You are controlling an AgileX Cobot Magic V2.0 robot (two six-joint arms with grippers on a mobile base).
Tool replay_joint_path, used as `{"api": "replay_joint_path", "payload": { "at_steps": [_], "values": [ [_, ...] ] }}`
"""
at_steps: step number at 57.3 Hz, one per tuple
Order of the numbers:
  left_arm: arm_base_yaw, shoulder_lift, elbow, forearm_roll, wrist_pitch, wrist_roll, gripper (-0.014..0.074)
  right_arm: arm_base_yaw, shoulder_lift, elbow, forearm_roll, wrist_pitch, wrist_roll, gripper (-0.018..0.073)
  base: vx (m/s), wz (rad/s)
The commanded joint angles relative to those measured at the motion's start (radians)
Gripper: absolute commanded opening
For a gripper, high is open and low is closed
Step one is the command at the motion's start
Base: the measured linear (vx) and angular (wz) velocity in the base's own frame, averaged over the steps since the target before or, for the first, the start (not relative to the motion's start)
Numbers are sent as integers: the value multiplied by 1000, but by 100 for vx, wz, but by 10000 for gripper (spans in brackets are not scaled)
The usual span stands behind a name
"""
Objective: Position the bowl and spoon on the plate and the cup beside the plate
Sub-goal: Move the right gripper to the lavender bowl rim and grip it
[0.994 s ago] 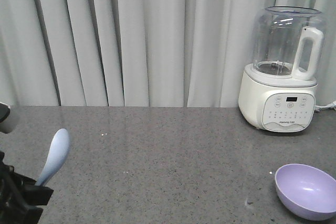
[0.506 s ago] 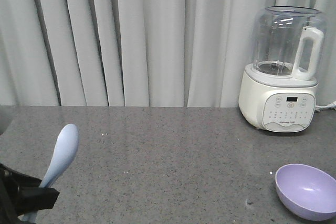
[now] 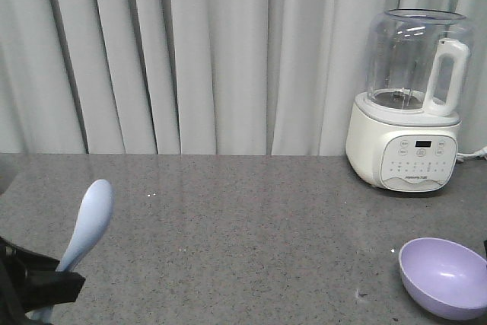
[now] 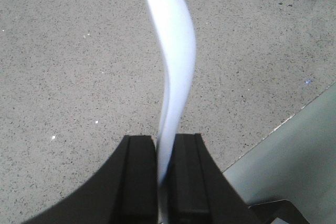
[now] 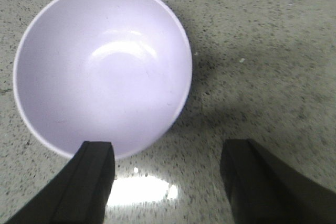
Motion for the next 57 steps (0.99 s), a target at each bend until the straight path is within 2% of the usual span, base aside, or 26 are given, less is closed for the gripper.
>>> {"api": "replay_joint_path", "payload": {
  "at_steps": [1, 27, 45, 57],
  "values": [
    [-8, -15, -26, -20, -64, -1, 136, -8, 25, -44, 20, -84, -29, 487, 0, 0],
    [-7, -15, -26, -20, -64, -1, 136, -8, 210, -50, 50, -263, -35, 487, 0, 0],
    [-7, -15, -26, -20, -63, -1, 136, -8, 320, -197, 51, -104, -35, 487, 0, 0],
    [-7, -15, -26, -20, -64, -1, 136, -8, 334, -252, 50, -62, -35, 487, 0, 0]
  ]
}}
